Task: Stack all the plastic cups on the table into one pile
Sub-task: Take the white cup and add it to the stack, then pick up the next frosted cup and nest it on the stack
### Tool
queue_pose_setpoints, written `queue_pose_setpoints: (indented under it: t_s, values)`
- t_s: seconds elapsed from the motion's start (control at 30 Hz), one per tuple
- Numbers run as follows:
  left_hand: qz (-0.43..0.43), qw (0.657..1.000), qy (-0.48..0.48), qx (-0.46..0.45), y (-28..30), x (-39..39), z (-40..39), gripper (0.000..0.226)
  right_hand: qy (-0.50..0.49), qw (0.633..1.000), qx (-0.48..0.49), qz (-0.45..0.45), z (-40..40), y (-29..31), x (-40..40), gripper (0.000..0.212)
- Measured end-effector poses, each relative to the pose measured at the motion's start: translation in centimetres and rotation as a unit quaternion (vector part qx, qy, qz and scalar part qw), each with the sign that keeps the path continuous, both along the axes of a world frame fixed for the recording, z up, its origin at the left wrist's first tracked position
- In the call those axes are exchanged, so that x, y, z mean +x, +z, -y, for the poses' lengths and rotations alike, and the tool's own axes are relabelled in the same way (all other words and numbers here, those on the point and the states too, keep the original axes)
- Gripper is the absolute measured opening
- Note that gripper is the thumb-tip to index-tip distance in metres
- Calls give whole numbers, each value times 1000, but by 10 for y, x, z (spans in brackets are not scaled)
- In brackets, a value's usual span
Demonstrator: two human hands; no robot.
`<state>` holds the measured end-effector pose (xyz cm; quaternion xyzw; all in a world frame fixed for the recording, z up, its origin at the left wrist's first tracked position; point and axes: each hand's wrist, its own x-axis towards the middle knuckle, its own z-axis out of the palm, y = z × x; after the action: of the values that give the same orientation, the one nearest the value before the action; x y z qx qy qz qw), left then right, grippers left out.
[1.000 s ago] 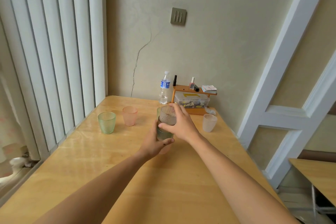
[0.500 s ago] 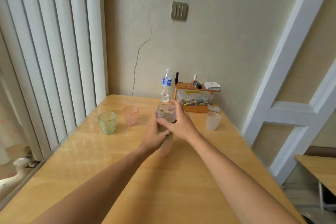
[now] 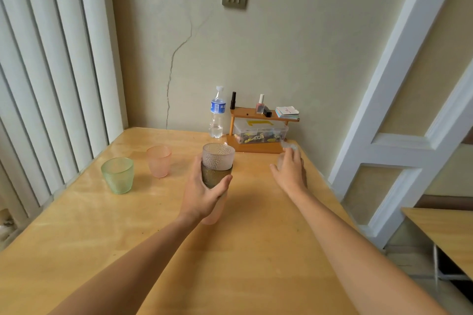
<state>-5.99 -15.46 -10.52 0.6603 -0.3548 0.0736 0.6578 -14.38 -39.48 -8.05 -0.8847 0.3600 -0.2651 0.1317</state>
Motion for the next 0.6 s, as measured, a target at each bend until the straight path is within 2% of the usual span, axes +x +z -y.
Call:
queue_pose_setpoints:
  t_s: [0.13, 0.3, 0.5, 0.6]
  values:
    - [-8, 1000, -6, -11, -4, 4, 0, 66, -51, 998, -21, -25, 29, -12, 5, 66]
    - [-7, 1000, -8, -7, -10, 6, 0, 66, -62, 996, 54, -33, 45, -26, 17, 87]
    - [-7, 1000, 3, -1, -14, 10, -1, 64, -102, 994, 42, -19, 48, -20, 26, 83]
    - [-10, 1000, 9, 6, -16, 10, 0, 64, -92, 995, 45, -19, 41, -18, 26, 80]
